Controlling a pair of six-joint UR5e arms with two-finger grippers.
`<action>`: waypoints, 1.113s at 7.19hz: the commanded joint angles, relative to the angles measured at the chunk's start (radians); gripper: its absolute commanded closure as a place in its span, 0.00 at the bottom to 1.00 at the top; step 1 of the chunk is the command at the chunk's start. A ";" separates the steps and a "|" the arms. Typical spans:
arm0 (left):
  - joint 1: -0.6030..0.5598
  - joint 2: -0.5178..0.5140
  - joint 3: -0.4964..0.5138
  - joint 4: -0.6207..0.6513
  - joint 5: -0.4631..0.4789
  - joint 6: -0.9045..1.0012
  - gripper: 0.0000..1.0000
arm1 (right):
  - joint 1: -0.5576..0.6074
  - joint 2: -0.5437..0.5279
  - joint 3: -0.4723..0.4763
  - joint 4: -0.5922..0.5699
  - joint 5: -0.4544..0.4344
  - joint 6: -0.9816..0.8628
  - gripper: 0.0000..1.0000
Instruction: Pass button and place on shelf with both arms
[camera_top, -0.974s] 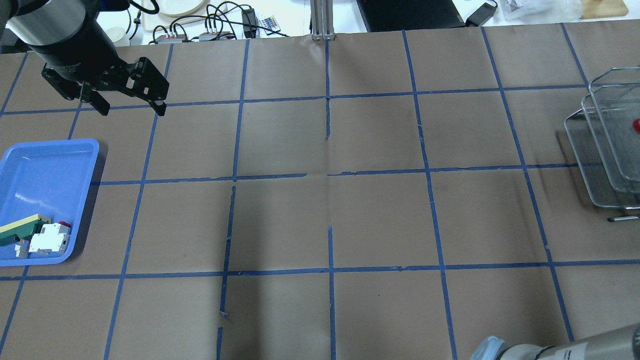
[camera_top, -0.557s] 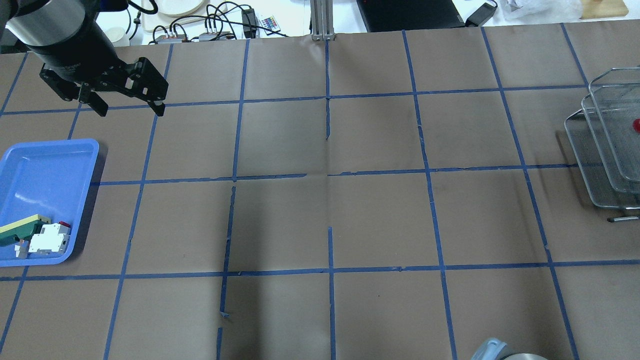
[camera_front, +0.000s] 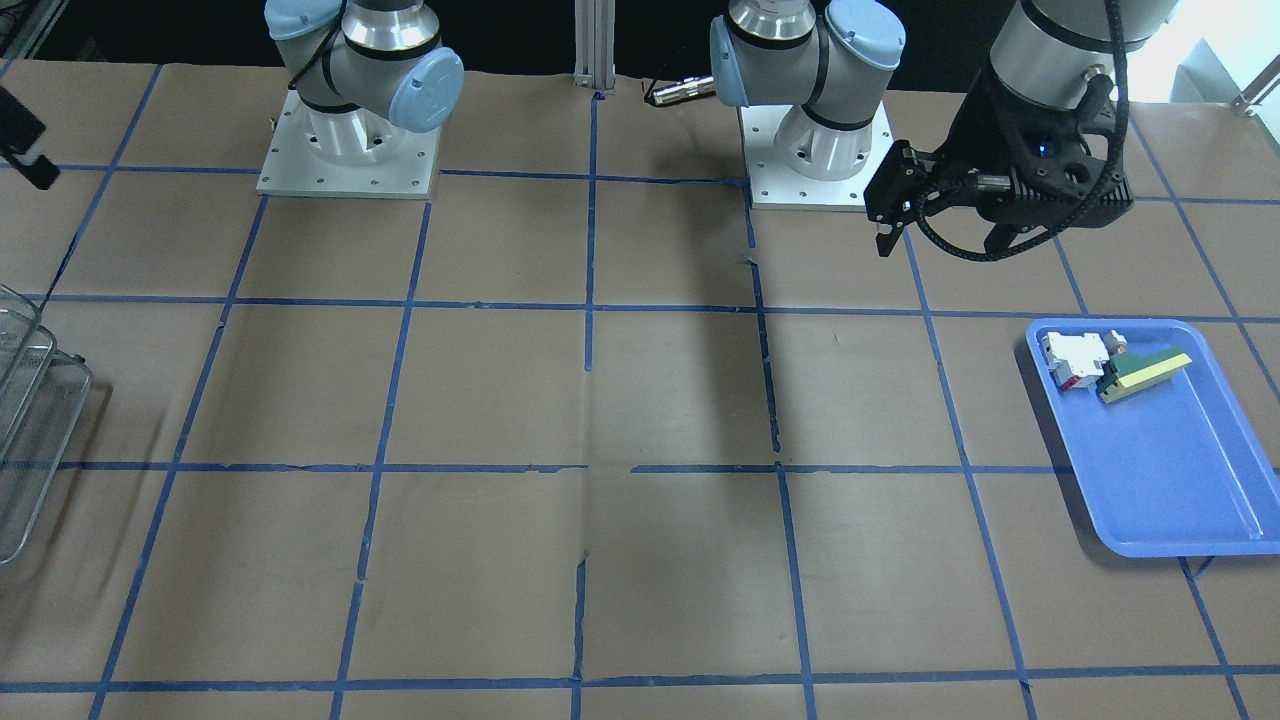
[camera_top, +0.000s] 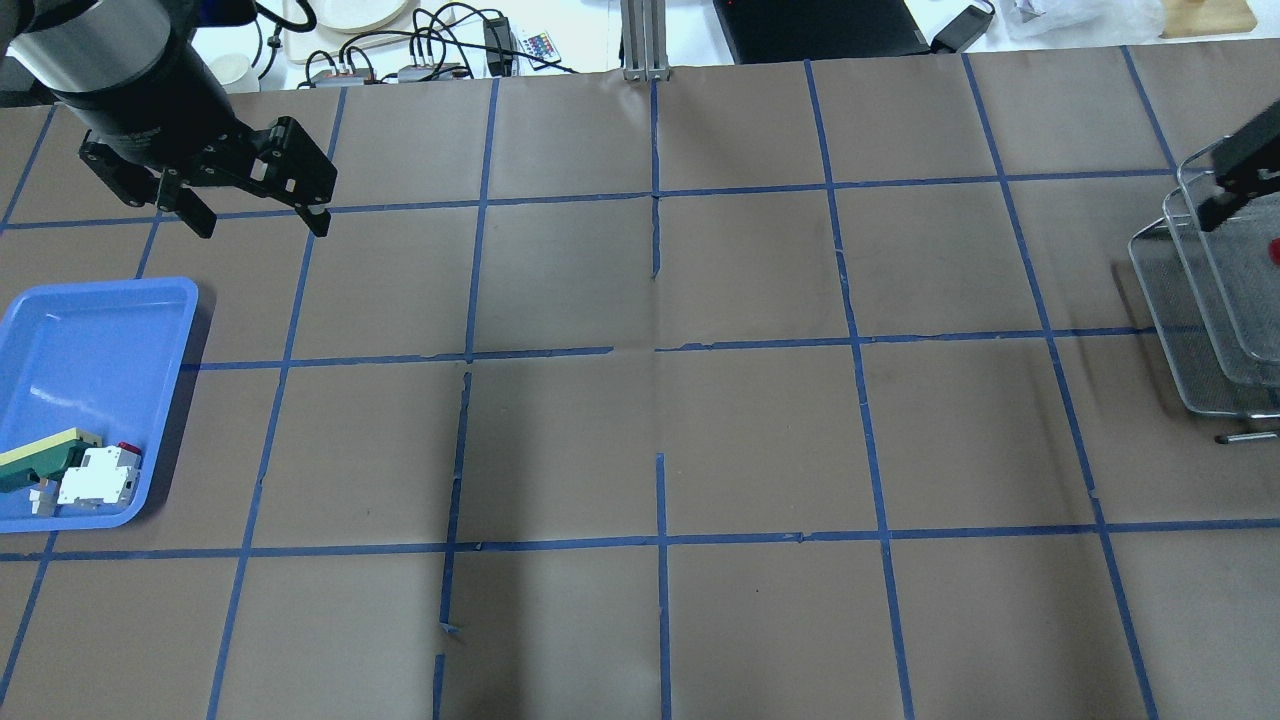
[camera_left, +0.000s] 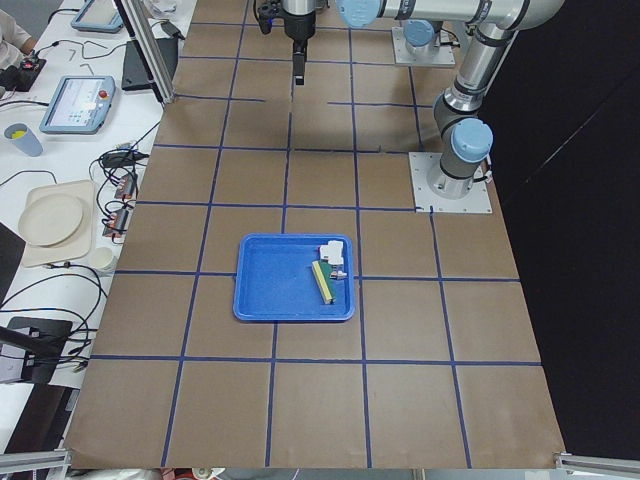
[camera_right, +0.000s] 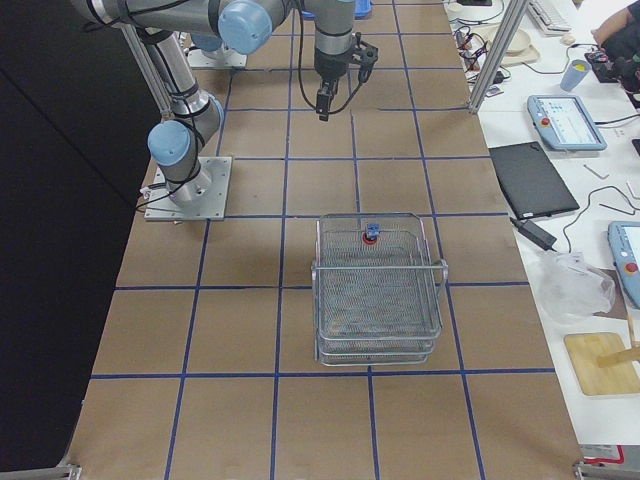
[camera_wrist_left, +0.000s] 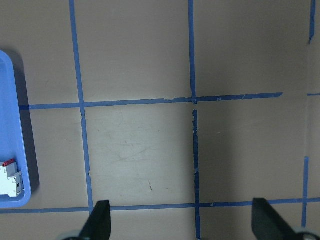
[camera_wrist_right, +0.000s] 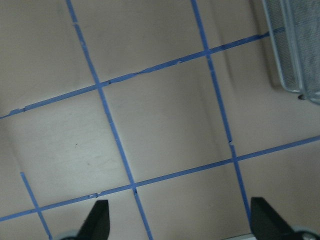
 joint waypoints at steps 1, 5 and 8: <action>0.002 -0.004 0.004 -0.002 0.004 -0.034 0.00 | 0.200 -0.003 0.024 -0.010 -0.023 0.169 0.00; 0.000 -0.001 0.004 0.006 0.004 -0.034 0.00 | 0.276 -0.035 0.107 -0.068 -0.070 0.227 0.01; 0.000 0.000 0.002 0.006 0.003 -0.034 0.00 | 0.307 -0.081 0.164 -0.099 -0.044 0.253 0.01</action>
